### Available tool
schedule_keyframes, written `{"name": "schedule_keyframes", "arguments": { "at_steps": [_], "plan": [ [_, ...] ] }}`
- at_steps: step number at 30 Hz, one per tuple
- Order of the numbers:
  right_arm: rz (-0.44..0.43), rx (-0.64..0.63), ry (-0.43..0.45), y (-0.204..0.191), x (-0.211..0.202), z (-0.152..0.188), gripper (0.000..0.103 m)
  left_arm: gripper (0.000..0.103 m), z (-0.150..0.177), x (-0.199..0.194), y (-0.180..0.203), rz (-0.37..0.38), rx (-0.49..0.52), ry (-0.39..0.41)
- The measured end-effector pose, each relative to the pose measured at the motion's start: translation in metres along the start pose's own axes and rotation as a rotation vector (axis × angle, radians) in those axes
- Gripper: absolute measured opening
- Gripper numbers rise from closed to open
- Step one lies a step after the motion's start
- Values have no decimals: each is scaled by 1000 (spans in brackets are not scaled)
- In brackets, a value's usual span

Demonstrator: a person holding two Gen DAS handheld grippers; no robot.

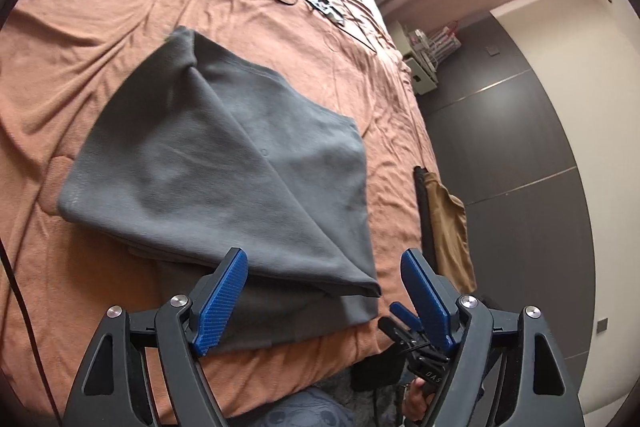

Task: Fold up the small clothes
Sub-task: 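Open both tools and release the folded end, then grasp the folded edge with both tools and lift it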

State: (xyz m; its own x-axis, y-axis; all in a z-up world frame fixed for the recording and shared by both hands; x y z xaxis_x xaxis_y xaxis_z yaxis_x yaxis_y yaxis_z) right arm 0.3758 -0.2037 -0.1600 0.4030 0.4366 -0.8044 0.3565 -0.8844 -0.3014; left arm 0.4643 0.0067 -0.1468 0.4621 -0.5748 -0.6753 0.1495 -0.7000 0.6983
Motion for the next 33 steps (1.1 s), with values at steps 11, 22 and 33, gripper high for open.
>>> {"name": "schedule_keyframes", "arguments": {
  "at_steps": [11, 22, 33],
  "plan": [
    [53, -106, -6, -13, 26, -13, 45, 80, 12, 6, -87, -63, -227, -53],
    [53, -150, -13, -18, 40, -24, 32, 75, 9, 51, -121, -83, -338, -82],
    [-21, -125, 6, -15, 34, -26, 4, 11, -14, 27, -107, -124, -272, 24]
  ]
}}
Point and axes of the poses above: each gripper's, at about its wrist camera, not at the fingertips, and x roughly the way its jaws point, y to its right, z to its underside, the point moved 8 cm from there along x, roughly the way its jaws point, and after that the axes turned 5 degrees about -y, right-handed, at the moved point
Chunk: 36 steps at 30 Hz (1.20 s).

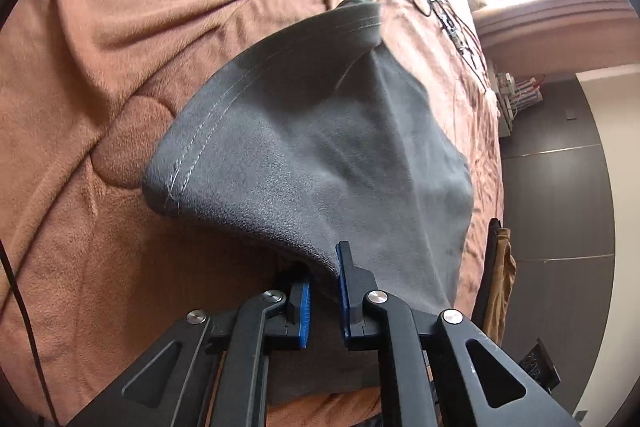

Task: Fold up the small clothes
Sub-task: 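Grasp the folded edge with both tools and lift it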

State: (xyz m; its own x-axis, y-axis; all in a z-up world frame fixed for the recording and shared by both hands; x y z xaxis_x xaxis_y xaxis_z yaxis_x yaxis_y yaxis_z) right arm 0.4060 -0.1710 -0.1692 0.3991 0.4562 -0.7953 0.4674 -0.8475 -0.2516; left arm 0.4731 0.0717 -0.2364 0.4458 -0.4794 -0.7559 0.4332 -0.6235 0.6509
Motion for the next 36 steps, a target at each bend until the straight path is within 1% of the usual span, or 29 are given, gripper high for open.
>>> {"name": "schedule_keyframes", "arguments": {
  "at_steps": [4, 8, 13, 19, 22, 25, 31, 36],
  "plan": [
    [-37, 7, 20, -4, -15, 1, 3, 10, -11, -25, 33, 10, 93, 78],
    [-95, 26, 45, -8, -35, 2, 3, 10, -23, -50, 64, 44, 156, 138],
    [-158, 62, 72, -10, -56, 7, 3, 10, -36, -70, 102, 77, 218, 176],
    [-218, 95, 115, -8, -79, 9, 3, 9, -49, -77, 155, 125, 278, 193],
    [-248, 132, 133, -1, -89, 12, 3, 10, -49, -72, 177, 138, 312, 184],
    [-244, 165, 135, 11, -87, 20, 3, 10, -46, -58, 198, 142, 350, 162],
    [-223, 264, 101, 47, -62, 38, 3, 10, -41, -13, 223, 114, 394, 96],
    [-220, 325, 73, 63, -39, 50, 3, 9, -37, 29, 236, 79, 420, 43]
  ]
}}
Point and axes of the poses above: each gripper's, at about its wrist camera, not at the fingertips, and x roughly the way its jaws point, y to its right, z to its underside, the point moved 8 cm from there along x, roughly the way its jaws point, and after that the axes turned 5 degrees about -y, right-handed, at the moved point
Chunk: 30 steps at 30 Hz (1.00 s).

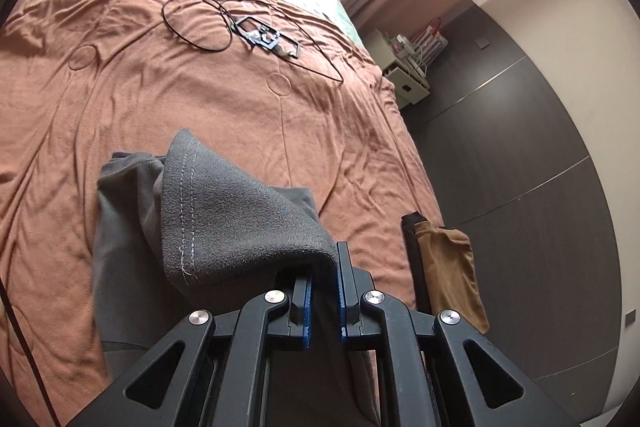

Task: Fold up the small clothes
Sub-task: 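Grasp the folded edge with both tools and lift it, then lay the lifted edge over the shirt and open both tools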

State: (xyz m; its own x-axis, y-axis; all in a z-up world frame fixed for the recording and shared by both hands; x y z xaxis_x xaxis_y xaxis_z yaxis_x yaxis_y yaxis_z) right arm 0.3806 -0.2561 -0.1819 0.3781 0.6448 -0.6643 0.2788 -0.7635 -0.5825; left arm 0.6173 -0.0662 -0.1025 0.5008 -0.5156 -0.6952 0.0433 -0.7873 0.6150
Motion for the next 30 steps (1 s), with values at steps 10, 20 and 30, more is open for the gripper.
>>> {"name": "schedule_keyframes", "arguments": {
  "at_steps": [10, 20, 30],
  "plan": [
    [7, 88, -35, 34, 34, 4, 3, 9, 0, 80, 6, -39, 34, -90],
    [3, 117, -51, 48, 57, 2, 3, 10, -2, 148, -2, -71, 39, -150],
    [20, 105, -49, 45, 57, 4, 3, 71, -14, 154, -1, 76, 24, -133]
  ]
}}
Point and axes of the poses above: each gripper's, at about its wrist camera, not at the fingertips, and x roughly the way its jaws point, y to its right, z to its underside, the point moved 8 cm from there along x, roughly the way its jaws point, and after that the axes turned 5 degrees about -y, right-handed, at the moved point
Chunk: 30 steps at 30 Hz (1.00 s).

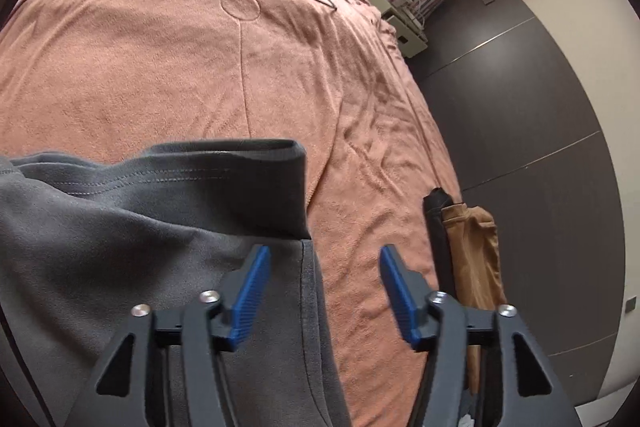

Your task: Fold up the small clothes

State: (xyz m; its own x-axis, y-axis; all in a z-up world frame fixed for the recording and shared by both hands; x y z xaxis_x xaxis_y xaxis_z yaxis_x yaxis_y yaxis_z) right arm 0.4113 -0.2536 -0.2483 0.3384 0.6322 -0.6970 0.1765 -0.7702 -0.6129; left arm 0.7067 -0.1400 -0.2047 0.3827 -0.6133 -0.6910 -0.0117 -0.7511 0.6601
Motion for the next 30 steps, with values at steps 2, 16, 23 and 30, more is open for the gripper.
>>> {"name": "schedule_keyframes", "arguments": {
  "at_steps": [2, 16, 23, 30],
  "plan": [
    [1, 3, 1, -1, 1, 1, 3, 75, -3, -13, 2, 9, 13, 28],
    [40, -1, 23, -5, -9, 10, 3, 75, 27, -101, -70, -220, 58, 14],
    [91, -31, 12, -18, -18, 4, 19, 76, 70, -138, -112, -284, 42, -18],
    [119, -68, 41, -23, -26, -5, 54, 75, 124, -156, -137, -286, 13, -58]
  ]
}}
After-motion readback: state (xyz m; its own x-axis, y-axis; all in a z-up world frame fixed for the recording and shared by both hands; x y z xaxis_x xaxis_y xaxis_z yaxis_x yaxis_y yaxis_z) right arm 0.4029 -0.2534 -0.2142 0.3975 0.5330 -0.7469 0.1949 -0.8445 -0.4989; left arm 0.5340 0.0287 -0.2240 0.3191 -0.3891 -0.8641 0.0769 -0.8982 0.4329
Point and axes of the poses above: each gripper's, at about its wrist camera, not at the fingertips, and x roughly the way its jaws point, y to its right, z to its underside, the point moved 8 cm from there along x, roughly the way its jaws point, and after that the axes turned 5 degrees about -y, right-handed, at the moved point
